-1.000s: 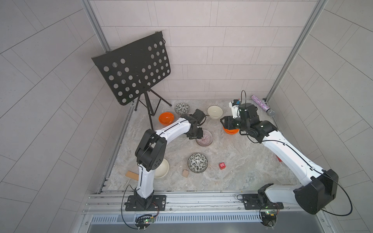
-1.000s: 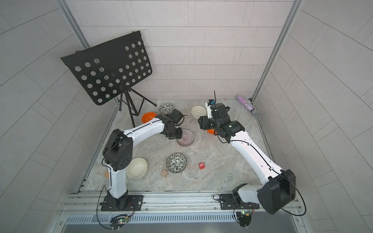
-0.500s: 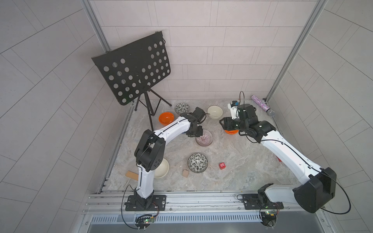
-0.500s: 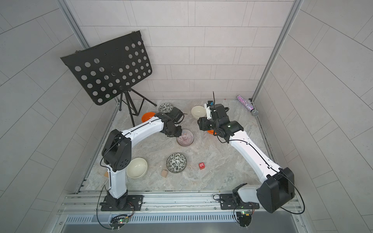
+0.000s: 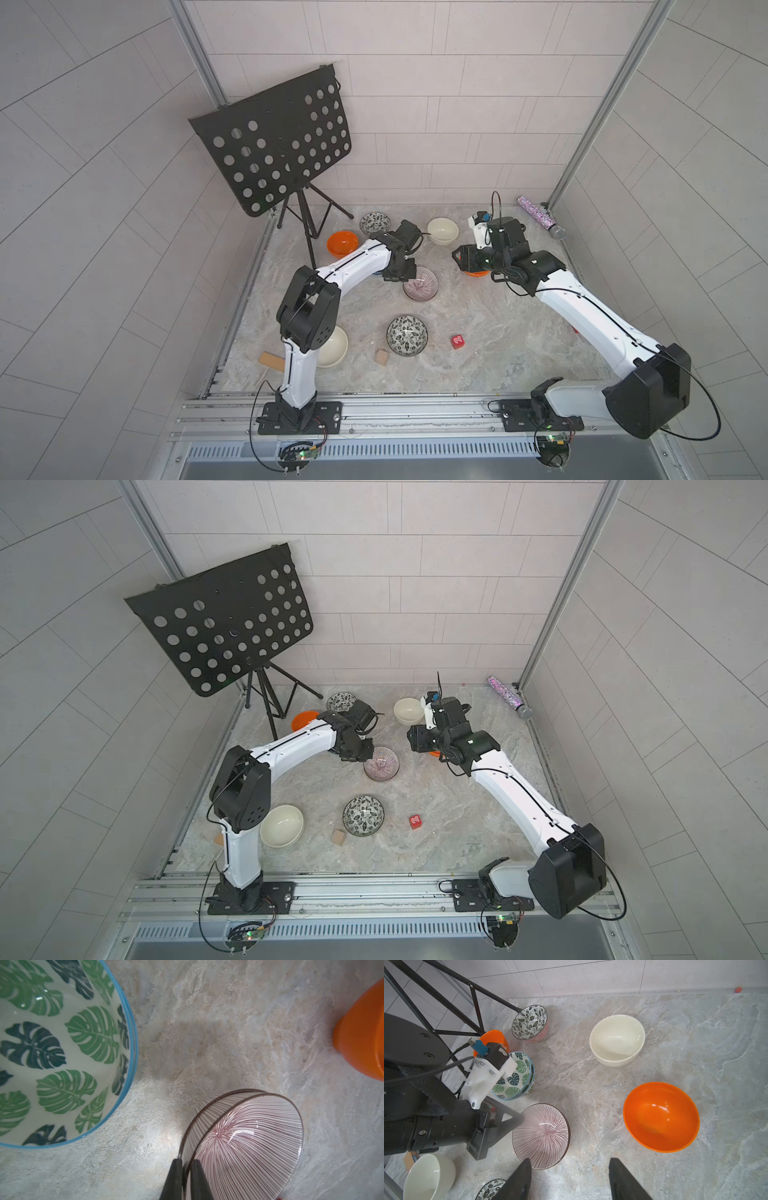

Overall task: Stack the bowls
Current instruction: Place the bowl on the bowl.

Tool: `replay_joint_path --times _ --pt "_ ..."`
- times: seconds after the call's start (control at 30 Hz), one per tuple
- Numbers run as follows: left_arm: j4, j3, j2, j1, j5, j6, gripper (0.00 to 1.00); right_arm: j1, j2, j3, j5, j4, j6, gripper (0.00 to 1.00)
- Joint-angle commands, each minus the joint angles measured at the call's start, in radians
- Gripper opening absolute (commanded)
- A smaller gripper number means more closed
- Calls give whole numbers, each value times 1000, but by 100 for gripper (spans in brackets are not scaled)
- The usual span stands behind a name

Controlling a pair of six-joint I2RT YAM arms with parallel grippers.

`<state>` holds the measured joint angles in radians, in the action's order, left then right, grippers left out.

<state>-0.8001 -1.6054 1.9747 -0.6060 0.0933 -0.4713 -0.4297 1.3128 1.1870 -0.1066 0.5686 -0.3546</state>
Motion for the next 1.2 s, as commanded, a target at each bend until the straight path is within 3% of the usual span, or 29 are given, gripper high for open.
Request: replay_joint_path --times 0.0,0.47,0.8,1.17 --pt "9 -1 19 9 -12 5 13 -1 0 -10 -7 -6 4 62" --pt "2 -2 31 14 -9 9 12 -1 12 8 -11 -6 12 62" --pt "-13 -2 40 17 -9 14 22 0 3 11 -10 1 15 62" --pt "-3 -4 47 21 -22 11 16 0 -1 14 -12 3 13 62"
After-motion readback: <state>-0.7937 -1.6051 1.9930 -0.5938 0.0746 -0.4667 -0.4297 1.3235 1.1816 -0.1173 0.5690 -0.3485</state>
